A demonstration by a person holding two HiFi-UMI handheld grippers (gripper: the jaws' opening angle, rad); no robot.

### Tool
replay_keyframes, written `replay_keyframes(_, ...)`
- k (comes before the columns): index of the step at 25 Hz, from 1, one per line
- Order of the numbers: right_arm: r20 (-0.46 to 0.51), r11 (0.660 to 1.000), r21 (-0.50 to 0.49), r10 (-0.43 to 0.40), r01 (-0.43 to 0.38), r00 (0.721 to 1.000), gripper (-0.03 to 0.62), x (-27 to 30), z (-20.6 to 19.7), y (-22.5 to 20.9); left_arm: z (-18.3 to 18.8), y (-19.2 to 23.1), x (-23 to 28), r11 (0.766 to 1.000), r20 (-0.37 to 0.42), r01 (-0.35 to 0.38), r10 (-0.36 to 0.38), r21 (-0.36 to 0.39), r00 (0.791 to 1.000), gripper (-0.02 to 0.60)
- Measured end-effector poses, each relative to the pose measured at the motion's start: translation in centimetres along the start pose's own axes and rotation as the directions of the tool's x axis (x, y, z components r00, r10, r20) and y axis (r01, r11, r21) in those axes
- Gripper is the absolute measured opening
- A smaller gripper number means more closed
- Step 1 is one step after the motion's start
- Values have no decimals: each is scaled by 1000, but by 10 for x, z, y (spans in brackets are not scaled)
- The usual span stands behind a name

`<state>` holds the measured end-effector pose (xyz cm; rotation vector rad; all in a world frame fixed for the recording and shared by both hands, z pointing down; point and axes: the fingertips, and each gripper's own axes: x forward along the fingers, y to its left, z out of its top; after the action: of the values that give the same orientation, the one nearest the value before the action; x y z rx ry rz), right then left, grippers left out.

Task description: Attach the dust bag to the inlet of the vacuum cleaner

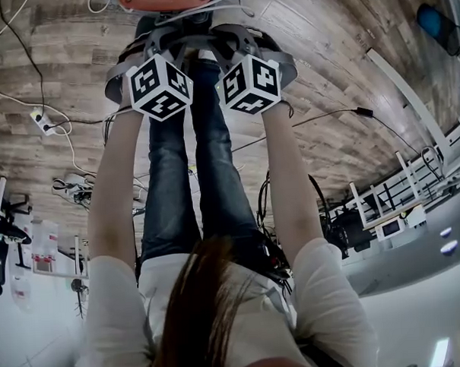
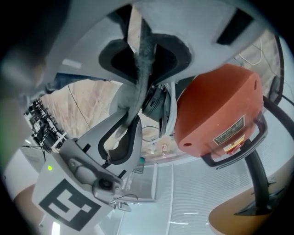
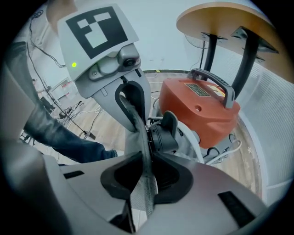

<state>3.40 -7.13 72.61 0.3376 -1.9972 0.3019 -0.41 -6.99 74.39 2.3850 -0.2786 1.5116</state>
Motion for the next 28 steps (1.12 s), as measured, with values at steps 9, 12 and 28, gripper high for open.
replay_keyframes(9, -12, 999, 43, -31, 32, 999, 66, 0, -2, 1, 2, 2, 1, 1000, -4, 13, -13, 18, 1000, 82)
replay_keyframes(12, -14, 1000, -24, 14, -14, 1000, 67, 2, 1, -1, 0, 2, 1, 999, 21, 2, -1, -49, 1000, 77)
replay_keyframes(28, -81, 978, 183, -86, 100, 993, 101, 1, -4, -5, -3, 3, 1, 972, -9, -26, 24, -234, 1000, 104)
